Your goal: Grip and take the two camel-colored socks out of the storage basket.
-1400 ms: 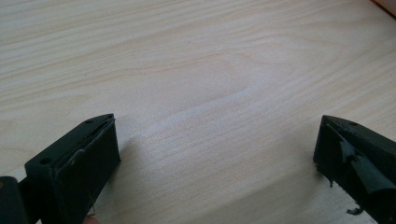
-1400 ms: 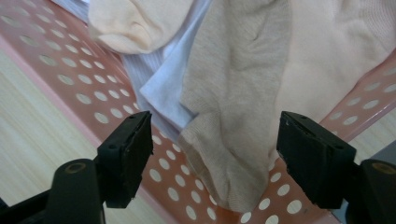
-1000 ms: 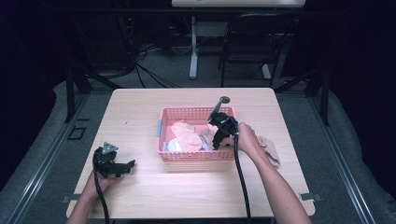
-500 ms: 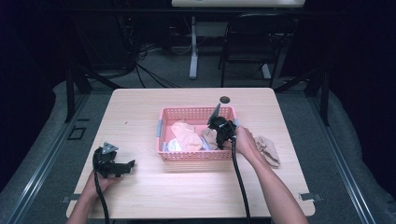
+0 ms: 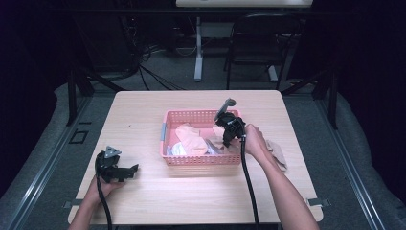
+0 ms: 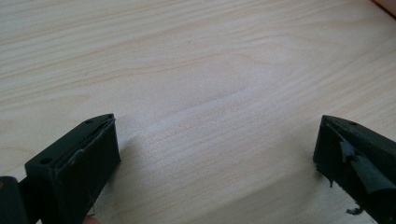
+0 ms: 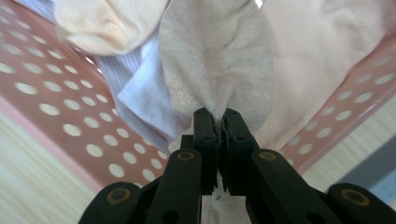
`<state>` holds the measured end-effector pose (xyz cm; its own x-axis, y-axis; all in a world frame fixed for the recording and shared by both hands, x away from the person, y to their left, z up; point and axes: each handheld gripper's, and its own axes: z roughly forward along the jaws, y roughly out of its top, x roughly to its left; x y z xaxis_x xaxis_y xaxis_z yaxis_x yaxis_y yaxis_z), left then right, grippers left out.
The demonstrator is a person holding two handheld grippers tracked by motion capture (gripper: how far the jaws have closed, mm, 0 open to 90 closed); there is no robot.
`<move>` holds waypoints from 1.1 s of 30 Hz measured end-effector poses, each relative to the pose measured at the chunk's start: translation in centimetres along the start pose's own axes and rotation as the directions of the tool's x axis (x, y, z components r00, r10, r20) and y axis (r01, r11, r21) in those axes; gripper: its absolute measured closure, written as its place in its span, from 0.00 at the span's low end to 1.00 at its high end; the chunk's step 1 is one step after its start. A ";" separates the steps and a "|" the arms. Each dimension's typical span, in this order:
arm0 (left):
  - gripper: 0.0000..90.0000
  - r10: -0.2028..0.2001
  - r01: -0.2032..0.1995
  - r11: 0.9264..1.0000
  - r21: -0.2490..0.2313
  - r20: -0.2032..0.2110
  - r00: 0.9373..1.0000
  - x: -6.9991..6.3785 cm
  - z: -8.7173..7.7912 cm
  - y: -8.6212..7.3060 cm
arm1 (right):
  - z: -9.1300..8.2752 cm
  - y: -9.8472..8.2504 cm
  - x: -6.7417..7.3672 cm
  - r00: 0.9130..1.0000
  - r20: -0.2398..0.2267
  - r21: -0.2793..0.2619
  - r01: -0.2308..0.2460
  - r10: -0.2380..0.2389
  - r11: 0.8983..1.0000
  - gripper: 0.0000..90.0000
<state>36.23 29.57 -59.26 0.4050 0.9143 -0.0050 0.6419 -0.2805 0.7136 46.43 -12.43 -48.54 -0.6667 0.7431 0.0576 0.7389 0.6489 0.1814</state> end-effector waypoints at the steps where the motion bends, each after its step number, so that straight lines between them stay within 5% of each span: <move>1: 0.00 0.000 0.000 1.000 0.000 0.000 1.000 0.0 0.0 0.0 | -0.5 0.0 -0.1 1.000 0.001 0.013 0.008 -0.008 1.000 0.96; 14: 0.00 0.002 -0.002 1.000 0.001 0.001 1.000 0.0 0.0 0.0 | -4.7 0.4 -0.3 1.000 -0.006 -0.094 -0.003 0.003 0.996 0.96; 19: 0.00 0.004 -0.004 1.000 0.000 0.004 1.000 0.0 0.1 0.1 | -5.9 0.7 -0.5 1.000 0.011 -0.095 0.009 -0.008 0.995 0.96; 33: 0.00 0.002 -0.002 1.000 0.000 0.003 1.000 0.0 0.1 0.1 | -7.3 1.2 -0.5 1.000 0.012 -0.125 -0.001 0.002 0.992 0.96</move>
<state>36.33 29.52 -59.27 0.4081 0.9129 -0.0052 0.6409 -0.2824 0.7138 46.93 -13.24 -41.21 -0.6640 0.7463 0.0461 0.7212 0.6230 0.3028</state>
